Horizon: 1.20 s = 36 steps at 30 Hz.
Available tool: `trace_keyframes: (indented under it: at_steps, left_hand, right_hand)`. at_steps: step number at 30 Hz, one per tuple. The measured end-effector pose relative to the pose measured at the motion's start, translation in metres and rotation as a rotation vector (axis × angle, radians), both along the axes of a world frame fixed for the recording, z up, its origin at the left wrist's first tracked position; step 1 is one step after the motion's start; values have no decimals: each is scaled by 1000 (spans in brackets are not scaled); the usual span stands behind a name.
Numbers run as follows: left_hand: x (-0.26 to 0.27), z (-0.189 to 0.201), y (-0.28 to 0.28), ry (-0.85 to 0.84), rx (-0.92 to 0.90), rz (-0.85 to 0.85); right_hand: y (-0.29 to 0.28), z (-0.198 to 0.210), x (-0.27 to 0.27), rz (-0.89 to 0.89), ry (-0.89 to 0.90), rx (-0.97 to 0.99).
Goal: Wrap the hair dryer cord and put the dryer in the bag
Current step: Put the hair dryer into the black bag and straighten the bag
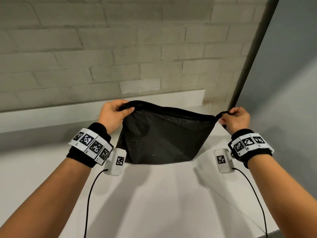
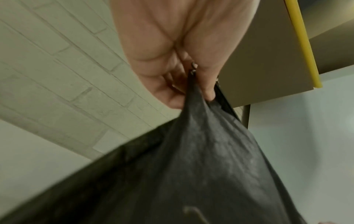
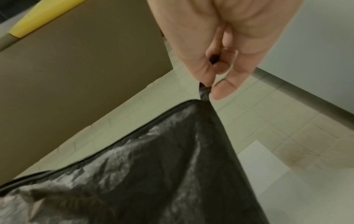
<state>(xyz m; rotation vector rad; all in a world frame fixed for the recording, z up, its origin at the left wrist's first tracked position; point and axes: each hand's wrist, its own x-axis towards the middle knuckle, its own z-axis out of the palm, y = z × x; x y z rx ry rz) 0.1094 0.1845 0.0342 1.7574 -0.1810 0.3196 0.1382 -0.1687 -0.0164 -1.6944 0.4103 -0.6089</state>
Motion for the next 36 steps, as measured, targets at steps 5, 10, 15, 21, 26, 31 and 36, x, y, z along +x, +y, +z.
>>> trace_keyframes:
  at_steps: [5,10,15,21,26,31,36]
  left_hand:
    - [-14,-5,-14,-9,-86,-8]
    - [-18,-9,-17,45,-158,-25]
    - [-20,-12,-21,21,-157,19]
    - [-26,-18,-22,-8,-121,23]
    - [-28,-20,-17,-41,-61,8]
    - [-28,-19,-18,-59,-58,-15]
    - [-29,-19,-20,-52,-47,-65]
  right_hand:
    - [11,-10,-8,-8,278,-297]
    - [56,18,-34,-16,230,-633]
    - [144,56,-71,424,-210,-513]
    - [203,58,-84,680,-333,-584]
    - [209,64,-80,752,-209,-737]
    - [208,66,-77,740,-197,-745]
    - [206,68,-76,716,-192,-739]
